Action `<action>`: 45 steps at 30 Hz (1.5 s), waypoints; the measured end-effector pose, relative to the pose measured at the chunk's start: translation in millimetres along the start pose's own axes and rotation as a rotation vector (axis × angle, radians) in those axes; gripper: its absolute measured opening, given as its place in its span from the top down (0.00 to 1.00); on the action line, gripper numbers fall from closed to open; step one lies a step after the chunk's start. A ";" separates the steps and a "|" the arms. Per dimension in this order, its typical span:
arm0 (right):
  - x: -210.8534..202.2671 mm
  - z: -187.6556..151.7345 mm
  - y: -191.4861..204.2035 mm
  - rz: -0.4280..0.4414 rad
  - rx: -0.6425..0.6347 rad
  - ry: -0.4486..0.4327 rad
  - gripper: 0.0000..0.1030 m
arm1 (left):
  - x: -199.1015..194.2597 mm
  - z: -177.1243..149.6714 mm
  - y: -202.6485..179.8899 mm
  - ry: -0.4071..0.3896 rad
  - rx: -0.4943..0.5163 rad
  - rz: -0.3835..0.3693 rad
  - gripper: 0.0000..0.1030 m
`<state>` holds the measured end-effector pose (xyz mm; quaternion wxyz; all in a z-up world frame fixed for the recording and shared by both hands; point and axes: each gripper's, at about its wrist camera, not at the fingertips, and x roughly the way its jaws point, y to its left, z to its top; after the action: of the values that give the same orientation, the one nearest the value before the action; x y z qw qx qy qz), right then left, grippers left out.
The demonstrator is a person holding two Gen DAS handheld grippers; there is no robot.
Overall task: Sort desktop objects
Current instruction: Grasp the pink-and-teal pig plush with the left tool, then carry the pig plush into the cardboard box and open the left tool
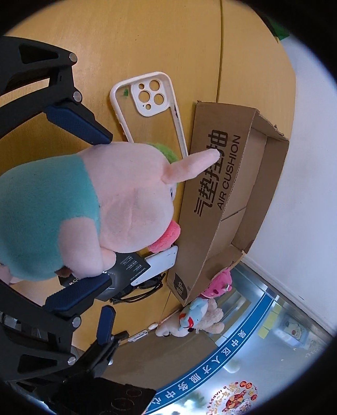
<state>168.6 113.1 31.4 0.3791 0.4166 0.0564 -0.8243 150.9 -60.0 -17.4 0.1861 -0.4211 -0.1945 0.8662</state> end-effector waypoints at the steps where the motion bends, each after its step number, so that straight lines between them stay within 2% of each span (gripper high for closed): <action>1: 3.5 -0.2 0.3 0.018 0.002 0.011 0.00 | -2.2 -1.4 3.7 -0.001 -0.012 -0.014 0.05; 4: 14.1 0.1 6.3 0.056 -0.009 0.035 0.00 | -7.9 -5.4 16.4 -0.002 -0.058 -0.052 0.06; 8: 28.0 6.5 17.5 0.130 -0.019 0.052 0.00 | -20.1 -9.0 31.7 -0.020 -0.103 -0.060 0.06; 12: 56.2 12.9 38.0 0.186 -0.058 0.100 0.00 | -20.5 -9.9 34.2 -0.011 -0.113 -0.091 0.11; 15: 74.6 15.4 46.3 0.144 -0.087 0.121 0.00 | -15.3 -9.5 35.7 0.002 -0.129 -0.112 0.13; 20: 86.0 13.3 41.1 0.168 -0.076 0.126 0.00 | -10.7 -8.9 33.9 0.024 -0.125 -0.155 0.19; 23: 90.4 7.9 42.3 0.169 -0.088 0.133 0.02 | -9.5 -7.9 24.7 0.038 -0.094 -0.151 0.20; 25: 86.4 7.7 43.8 0.172 -0.101 0.115 0.07 | -10.7 -6.7 19.1 0.038 -0.081 -0.142 0.22; 29: 72.0 10.2 47.1 0.185 -0.114 0.067 0.09 | -22.1 1.0 2.9 0.004 -0.042 -0.130 0.22; 33: 47.9 28.1 41.2 0.163 -0.143 -0.020 0.09 | -32.9 26.4 -22.3 -0.063 0.036 -0.138 0.22; 38: 14.9 65.1 20.7 0.088 -0.193 -0.114 0.09 | -34.6 80.9 -59.6 -0.140 0.153 -0.165 0.23; 43: -15.7 124.3 -7.0 -0.001 -0.252 -0.194 0.09 | -41.9 151.3 -91.5 -0.237 0.256 -0.190 0.22; 45: -27.6 158.6 -19.6 -0.024 -0.287 -0.216 0.09 | -47.7 181.3 -101.9 -0.285 0.287 -0.181 0.22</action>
<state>63.4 78.0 149.7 0.4287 0.2665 0.1374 -0.8522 49.2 -28.8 167.6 0.2917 -0.2443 -0.1305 0.9155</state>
